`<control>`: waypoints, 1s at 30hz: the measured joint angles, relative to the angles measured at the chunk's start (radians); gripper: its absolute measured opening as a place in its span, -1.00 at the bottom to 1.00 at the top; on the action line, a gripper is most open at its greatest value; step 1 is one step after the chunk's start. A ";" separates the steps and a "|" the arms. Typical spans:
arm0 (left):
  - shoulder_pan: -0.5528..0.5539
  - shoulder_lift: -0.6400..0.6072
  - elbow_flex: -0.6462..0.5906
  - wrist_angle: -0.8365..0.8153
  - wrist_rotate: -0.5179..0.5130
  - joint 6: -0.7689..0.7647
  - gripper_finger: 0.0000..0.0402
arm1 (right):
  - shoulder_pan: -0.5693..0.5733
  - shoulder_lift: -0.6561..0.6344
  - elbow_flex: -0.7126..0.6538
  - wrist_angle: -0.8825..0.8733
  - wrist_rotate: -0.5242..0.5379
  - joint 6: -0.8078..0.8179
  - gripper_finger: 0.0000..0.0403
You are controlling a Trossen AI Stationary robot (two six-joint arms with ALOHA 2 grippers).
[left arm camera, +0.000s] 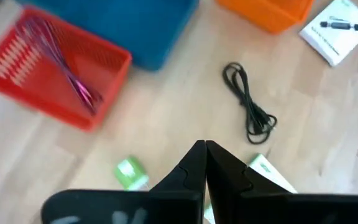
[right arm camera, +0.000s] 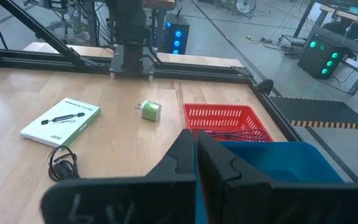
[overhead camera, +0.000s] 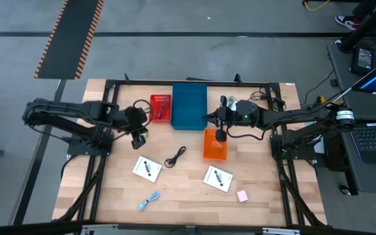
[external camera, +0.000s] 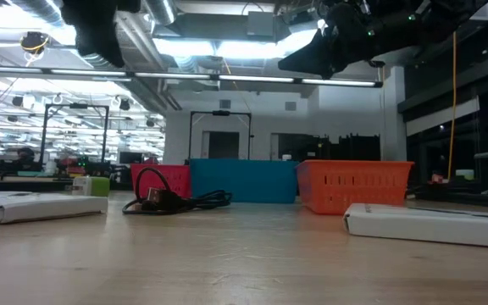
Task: Pick and place items into bin
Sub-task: Put the green charger adapter into the orange bin
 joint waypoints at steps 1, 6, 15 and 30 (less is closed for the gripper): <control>-0.017 0.008 0.000 -0.006 -0.010 -0.037 -0.97 | 0.000 0.000 0.000 0.000 0.000 0.000 -1.00; -0.065 0.043 0.000 -0.040 -0.072 -0.133 -0.94 | 0.000 0.000 0.000 0.000 0.000 0.000 -1.00; -0.071 0.112 0.000 -0.169 -0.078 -0.426 -0.59 | 0.000 0.036 0.000 -0.002 0.000 -0.003 -1.00; -0.050 0.343 0.000 -0.178 -0.203 -0.509 -0.02 | 0.018 0.084 0.000 0.028 0.000 0.059 -1.00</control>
